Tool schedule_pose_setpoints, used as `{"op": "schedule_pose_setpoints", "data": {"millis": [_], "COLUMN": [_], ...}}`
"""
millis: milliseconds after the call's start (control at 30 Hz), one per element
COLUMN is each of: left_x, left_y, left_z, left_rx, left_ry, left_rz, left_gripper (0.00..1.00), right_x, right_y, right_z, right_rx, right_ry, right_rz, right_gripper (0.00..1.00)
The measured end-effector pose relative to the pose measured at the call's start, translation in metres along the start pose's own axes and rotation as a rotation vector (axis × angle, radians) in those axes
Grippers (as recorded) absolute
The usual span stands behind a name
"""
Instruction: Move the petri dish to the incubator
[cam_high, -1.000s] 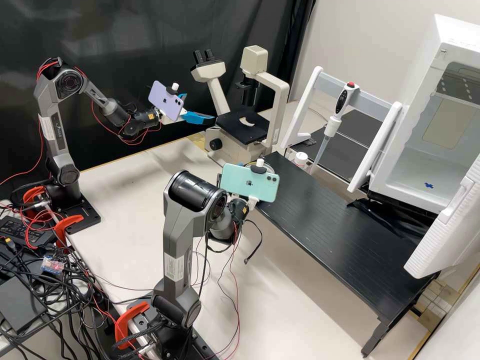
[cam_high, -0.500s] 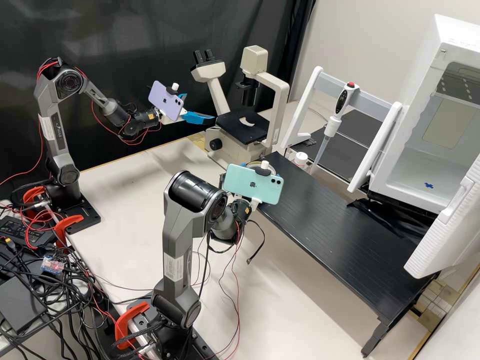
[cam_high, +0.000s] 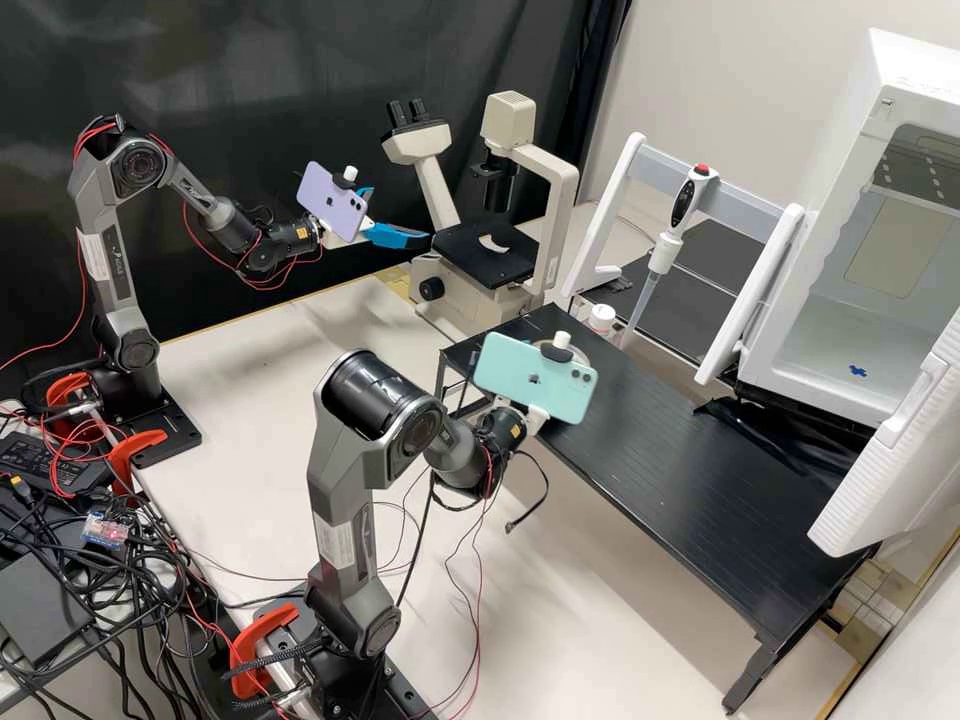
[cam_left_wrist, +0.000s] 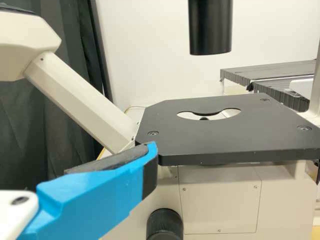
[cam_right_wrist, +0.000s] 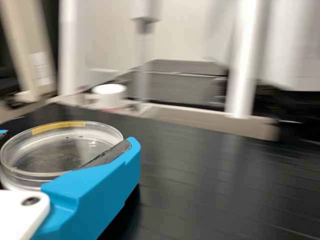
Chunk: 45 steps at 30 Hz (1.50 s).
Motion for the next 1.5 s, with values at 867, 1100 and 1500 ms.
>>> {"op": "schedule_pose_setpoints", "data": {"millis": [867, 1100, 1500], "left_x": [0.0, 0.0, 0.0], "left_y": [0.0, 0.0, 0.0], "left_z": [0.0, 0.0, 0.0], "left_rx": [0.0, 0.0, 0.0], "left_ry": [0.0, 0.0, 0.0], "left_rz": [0.0, 0.0, 0.0], "left_gripper": [1.0, 1.0, 1.0], "right_x": [0.099, 0.141, 0.213], "right_y": [0.194, 0.22, 0.229], "right_z": [0.084, 0.091, 0.088], "right_rx": [0.05, 0.055, 0.071], "right_ry": [-0.298, -0.341, -0.373], "right_rz": [0.392, 0.38, 0.324], "right_gripper": [0.0, 0.0, 0.0]}}
